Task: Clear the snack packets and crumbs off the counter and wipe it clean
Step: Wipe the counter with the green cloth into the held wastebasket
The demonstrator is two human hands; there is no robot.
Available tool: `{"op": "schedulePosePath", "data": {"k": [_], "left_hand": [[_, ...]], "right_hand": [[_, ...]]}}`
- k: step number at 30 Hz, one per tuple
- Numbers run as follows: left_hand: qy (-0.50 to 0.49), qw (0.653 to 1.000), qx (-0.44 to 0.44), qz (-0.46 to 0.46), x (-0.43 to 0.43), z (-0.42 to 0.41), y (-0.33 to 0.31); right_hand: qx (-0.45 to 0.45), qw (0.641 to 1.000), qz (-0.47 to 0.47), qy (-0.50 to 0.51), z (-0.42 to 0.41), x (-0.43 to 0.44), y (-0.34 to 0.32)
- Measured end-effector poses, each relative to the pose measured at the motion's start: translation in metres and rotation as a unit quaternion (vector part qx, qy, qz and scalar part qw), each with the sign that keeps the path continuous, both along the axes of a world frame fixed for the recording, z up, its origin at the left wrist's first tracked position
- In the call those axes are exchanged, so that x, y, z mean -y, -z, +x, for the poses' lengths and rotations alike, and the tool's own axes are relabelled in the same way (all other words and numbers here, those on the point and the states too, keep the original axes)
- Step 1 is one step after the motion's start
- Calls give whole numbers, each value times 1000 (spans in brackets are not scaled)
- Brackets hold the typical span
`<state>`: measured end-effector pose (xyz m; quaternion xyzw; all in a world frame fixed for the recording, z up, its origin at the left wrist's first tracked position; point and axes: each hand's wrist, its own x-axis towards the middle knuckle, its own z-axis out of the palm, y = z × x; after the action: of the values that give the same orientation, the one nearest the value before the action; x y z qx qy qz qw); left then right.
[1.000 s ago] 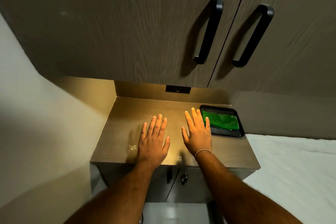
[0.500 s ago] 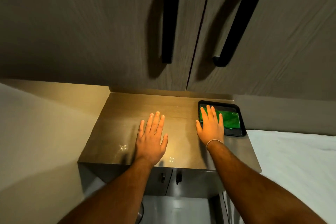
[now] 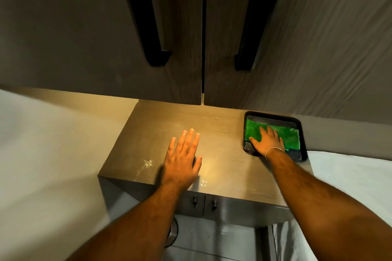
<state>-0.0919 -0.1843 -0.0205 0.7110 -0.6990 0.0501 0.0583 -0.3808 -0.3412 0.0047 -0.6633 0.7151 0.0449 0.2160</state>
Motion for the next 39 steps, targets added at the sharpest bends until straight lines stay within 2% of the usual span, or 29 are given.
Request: {"op": "schedulePosePath", "data": {"k": [7, 12, 20, 24, 27, 29, 32, 39], "left_hand": [[-48, 998, 3, 27, -3, 9, 0], [-137, 988, -55, 40, -3, 1, -1], [-85, 994, -29, 67, -5, -3, 5], [-78, 994, -29, 73, -6, -5, 7], [-71, 994, -23, 77, -6, -5, 6], [-73, 994, -15, 75, -6, -4, 5], [-83, 994, -2, 65, -4, -6, 1], [-88, 995, -21, 37, 0, -5, -18]], "right_hand": [[34, 998, -58, -3, -17, -1, 13], [43, 992, -114, 15, -20, 5, 27], [-35, 986, -166, -11, -15, 12, 31], [-38, 985, -165, -37, -18, 19, 28], [23, 983, -182, -10, -20, 22, 25], [114, 973, -200, 28, -17, 21, 20], [225, 943, -232, 76, -7, 16, 10], [366, 876, -305, 76, 46, -5, -28]]}}
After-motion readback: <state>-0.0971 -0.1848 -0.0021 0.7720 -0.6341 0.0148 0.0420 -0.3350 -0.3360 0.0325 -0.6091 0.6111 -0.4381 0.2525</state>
